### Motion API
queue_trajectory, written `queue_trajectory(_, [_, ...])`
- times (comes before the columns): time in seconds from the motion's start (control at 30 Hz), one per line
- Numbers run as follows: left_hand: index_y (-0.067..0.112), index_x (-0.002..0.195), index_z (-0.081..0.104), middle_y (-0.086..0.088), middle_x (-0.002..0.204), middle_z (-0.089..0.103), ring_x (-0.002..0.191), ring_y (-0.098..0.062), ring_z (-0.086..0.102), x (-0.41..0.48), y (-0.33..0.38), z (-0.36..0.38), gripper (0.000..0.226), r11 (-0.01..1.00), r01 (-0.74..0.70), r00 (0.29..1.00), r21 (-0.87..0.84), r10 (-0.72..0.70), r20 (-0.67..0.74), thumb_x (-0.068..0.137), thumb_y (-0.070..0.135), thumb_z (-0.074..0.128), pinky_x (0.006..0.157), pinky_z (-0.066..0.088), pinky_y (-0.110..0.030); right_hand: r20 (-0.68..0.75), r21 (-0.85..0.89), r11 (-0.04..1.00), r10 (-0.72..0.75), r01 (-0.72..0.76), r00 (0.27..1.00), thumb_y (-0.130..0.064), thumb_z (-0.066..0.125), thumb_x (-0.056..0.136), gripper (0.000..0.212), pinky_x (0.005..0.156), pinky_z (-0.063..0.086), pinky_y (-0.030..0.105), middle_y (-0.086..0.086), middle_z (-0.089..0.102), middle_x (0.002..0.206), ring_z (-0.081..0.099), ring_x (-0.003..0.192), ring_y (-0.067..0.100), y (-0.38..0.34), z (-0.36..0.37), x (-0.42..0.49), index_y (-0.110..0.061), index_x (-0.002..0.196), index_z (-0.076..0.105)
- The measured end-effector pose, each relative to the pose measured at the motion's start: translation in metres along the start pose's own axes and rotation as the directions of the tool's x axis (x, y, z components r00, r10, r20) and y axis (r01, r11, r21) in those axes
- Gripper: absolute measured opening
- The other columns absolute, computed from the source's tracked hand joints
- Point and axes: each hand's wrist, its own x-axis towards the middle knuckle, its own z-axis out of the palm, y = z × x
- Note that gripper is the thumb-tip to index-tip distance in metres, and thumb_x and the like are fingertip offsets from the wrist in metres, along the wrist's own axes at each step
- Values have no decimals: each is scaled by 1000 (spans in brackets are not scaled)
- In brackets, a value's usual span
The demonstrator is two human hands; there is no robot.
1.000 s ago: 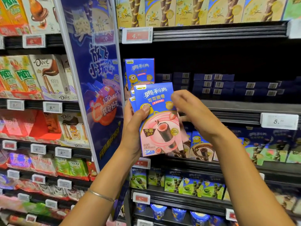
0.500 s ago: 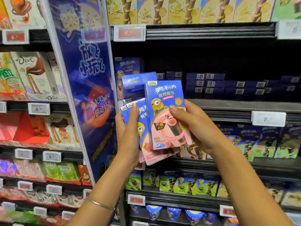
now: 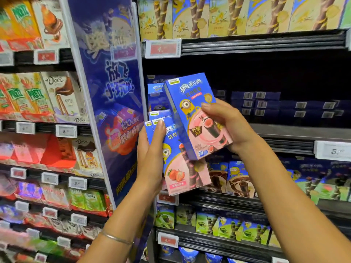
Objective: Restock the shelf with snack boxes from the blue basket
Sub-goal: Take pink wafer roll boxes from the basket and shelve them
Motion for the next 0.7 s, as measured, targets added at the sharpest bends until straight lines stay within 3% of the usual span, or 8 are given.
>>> queue_trajectory(0.17, [3,142,50,-26,128,71,117,-55,65,1,5,-5,72,999,36,998,11,-36,48,93,53,66,100,52,-67,83,119,988,83,-93,993,-28,57,89,28,71,61,31,5,79,91,77,82,20,2,-7,21,-17,82,82])
queue_trajectory(0.3, [5,150,48,-26,138,66,127,-54,60,3,10,-6,71,995,100,992,-14,-99,75,95,48,59,108,48,-64,84,180,974,128,-141,988,-37,70,77,32,69,60,32,7,78,95,77,83,22,8,-16,27,-12,95,79])
queue_trajectory(0.4, [6,153,47,-25,143,63,127,-49,61,2,16,-2,75,984,162,981,-72,-153,118,94,49,62,111,47,-62,78,256,954,144,-160,986,-37,74,81,52,95,54,44,14,70,118,70,104,29,16,-16,30,-6,122,66])
queue_trajectory(0.47, [3,152,47,-27,142,63,114,-41,68,2,16,1,75,981,165,979,-97,-152,134,95,49,63,103,52,-55,68,299,940,148,-162,987,-40,77,79,66,115,34,54,22,56,138,56,125,38,21,-16,32,-6,133,58])
queue_trajectory(0.53, [1,152,46,-28,141,63,109,-39,68,2,16,2,79,980,161,980,-117,-145,134,90,49,58,99,54,-51,61,324,931,154,-166,986,-42,77,80,71,120,20,57,24,44,148,41,140,42,25,-18,32,-7,136,53])
queue_trajectory(0.57, [0,152,46,-28,140,64,109,-39,68,2,16,2,80,980,159,981,-123,-142,135,90,49,58,98,54,-51,66,339,926,155,-168,986,-42,75,82,69,120,19,56,23,44,148,39,142,42,27,-19,33,-7,136,52])
queue_trajectory(0.63, [-1,151,46,-27,137,66,103,-36,71,2,17,2,79,980,155,981,-127,-137,140,91,49,56,92,58,-47,58,366,913,168,-178,984,-42,69,86,59,115,32,51,18,56,137,50,133,40,29,-20,34,-7,130,54])
queue_trajectory(0.7, [-2,151,45,-27,136,66,100,-34,72,2,17,2,77,981,145,982,-131,-126,144,94,49,54,88,60,-45,40,376,909,179,-180,983,-42,63,89,48,96,46,42,10,67,117,63,111,30,28,-19,34,-8,123,59])
